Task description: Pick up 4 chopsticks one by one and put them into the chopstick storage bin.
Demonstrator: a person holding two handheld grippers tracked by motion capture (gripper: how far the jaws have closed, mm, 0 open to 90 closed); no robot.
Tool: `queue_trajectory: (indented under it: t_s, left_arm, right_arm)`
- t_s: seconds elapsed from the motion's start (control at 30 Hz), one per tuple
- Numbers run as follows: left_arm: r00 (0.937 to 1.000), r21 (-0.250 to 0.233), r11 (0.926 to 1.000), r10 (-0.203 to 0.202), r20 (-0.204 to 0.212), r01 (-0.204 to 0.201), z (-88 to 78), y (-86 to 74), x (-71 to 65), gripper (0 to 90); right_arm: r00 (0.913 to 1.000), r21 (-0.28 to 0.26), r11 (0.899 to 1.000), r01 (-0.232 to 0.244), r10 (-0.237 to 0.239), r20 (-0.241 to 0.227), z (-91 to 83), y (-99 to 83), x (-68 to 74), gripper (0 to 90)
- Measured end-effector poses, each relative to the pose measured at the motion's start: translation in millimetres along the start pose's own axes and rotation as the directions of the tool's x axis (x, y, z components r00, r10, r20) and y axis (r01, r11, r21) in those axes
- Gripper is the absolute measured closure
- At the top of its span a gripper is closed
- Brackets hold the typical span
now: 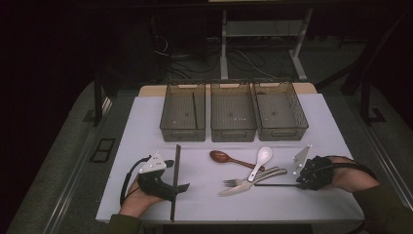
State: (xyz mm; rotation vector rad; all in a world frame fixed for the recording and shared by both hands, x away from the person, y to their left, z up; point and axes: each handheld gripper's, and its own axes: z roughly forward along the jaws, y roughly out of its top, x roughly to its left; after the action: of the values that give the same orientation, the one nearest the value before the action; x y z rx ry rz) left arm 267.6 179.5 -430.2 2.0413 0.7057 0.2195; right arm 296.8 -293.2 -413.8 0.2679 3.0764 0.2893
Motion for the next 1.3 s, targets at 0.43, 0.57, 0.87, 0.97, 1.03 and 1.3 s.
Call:
queue_trajectory:
  t_s: [0.43, 0.57, 0.87, 0.97, 1.03, 1.3]
  left_arm:
    - [1.0000, 0.004, 1.0000, 0.001, 0.002, -0.001, 0.7, 0.0, -0.8, 0.0]
    - [1.0000, 0.003, 1.0000, 0.002, 0.003, -0.002, 0.9, 0.0, -1.1, 0.0]
    - [1.0000, 0.004, 1.0000, 0.005, 0.004, -0.005, 1.1, 0.1, -1.2, 0.0]
    - [1.0000, 0.003, 1.0000, 0.004, 0.003, -0.004, 0.8, 0.1, -1.1, 0.0]
    - [1.0000, 0.003, 1.0000, 0.003, 0.003, -0.003, 0.9, 0.1, -1.0, 0.0]
    - [1.0000, 0.004, 1.0000, 0.003, 0.002, -0.003, 0.8, 0.1, -0.9, 0.0]
  right_arm:
    - [0.9974, 0.070, 0.995, 0.069, -0.067, -0.025, 7.0, 10.0, -1.3, 84.0]
    - [0.9935, 0.074, 0.991, 0.113, -0.111, -0.026, 7.6, 11.2, -2.3, 85.1]
    - [0.9925, 0.027, 0.994, 0.105, -0.104, -0.066, 0.7, 7.9, 0.3, 85.5]
    - [0.9934, -0.006, 0.996, 0.090, -0.090, -0.072, -4.9, 4.9, 0.5, 85.5]
    - [0.9942, -0.037, 0.996, 0.079, -0.082, -0.070, -9.6, 2.3, 0.1, 85.5]
    - [0.9980, -0.188, 0.982, 0.003, -0.015, -0.062, -24.3, -5.8, -3.0, 85.5]
